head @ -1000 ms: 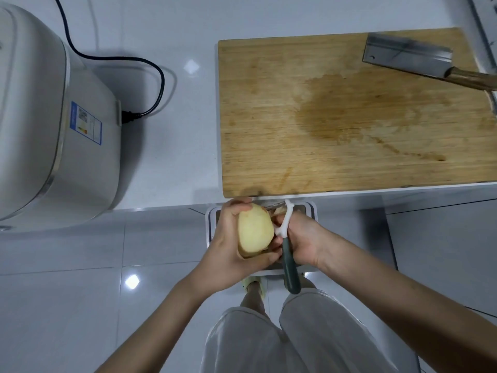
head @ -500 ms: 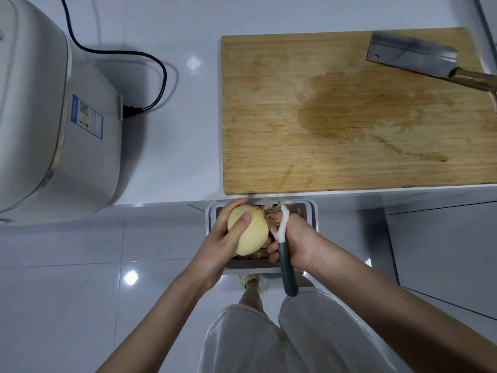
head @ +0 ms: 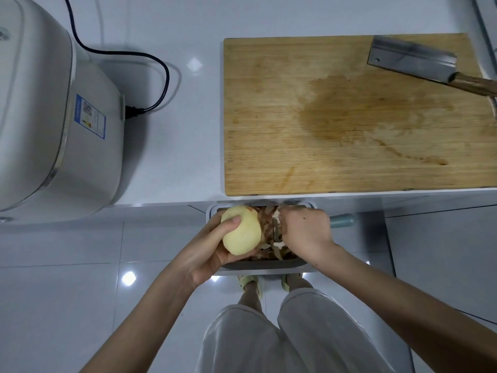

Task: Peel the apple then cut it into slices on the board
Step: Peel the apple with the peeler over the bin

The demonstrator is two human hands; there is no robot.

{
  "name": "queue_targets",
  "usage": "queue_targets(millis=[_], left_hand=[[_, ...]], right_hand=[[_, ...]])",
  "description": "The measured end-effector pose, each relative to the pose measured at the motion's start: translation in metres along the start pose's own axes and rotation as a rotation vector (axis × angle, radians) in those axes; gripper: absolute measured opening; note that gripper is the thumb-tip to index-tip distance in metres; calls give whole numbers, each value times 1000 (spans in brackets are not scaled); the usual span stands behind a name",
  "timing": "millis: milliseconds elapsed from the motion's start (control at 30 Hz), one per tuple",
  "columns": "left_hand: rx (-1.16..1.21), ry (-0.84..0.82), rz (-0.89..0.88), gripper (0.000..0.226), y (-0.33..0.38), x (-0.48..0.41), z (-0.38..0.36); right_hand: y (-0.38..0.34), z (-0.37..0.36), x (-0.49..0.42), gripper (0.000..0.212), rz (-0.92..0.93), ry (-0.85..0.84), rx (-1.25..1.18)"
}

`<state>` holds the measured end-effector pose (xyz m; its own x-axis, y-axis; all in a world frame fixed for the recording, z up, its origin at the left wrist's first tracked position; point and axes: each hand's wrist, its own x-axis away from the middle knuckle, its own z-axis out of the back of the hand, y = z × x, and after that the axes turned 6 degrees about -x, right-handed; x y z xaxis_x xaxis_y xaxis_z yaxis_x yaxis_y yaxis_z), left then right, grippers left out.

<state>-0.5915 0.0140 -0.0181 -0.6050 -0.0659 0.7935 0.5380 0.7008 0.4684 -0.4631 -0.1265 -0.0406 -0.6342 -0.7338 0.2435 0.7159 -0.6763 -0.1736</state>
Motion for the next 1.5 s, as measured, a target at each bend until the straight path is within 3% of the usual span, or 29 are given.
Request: queue_targets(millis=[67, 133, 267, 467, 733, 900, 1033, 1100, 1200, 1267, 1400, 1500], left_hand=[[9, -47, -5, 53, 0, 1, 2], [-25, -81, -21, 53, -1, 3, 3], [-97, -132, -64, 69, 0, 5, 4], [-179, -179, -101, 69, 4, 7, -1], [-319, -116, -193, 63, 5, 12, -11], [-345, -98, -277, 62, 4, 19, -10], [-423, -79, -399, 71, 12, 21, -11], [-492, -17, -477, 72, 11, 19, -13], [-657, 100, -611, 75, 4, 14, -18], [-716, 116, -666, 76, -1, 11, -22], [-567, 56, -572, 66, -3, 8, -26], [-520, 81, -437, 47, 1, 7, -25]], right_hand=[[4, -1, -2, 18, 71, 155, -48], [7, 6, -2, 6, 132, 305, -257], [-1, 36, -8, 20, 310, 342, -567], [-6, 47, -23, 19, 603, 323, -490], [-8, 54, -23, 20, 654, 325, -499], [14, 38, -23, 12, 464, 209, -560], [19, 33, -14, 13, 135, -76, -659], [11, 34, -12, 15, -158, -232, -915], [1, 36, -10, 19, -673, -615, -1505], [-3, 36, -5, 25, -788, -755, -1705], [-14, 37, -2, 34, -845, -622, -1675], [-20, 43, 2, 34, -792, -488, -1527]])
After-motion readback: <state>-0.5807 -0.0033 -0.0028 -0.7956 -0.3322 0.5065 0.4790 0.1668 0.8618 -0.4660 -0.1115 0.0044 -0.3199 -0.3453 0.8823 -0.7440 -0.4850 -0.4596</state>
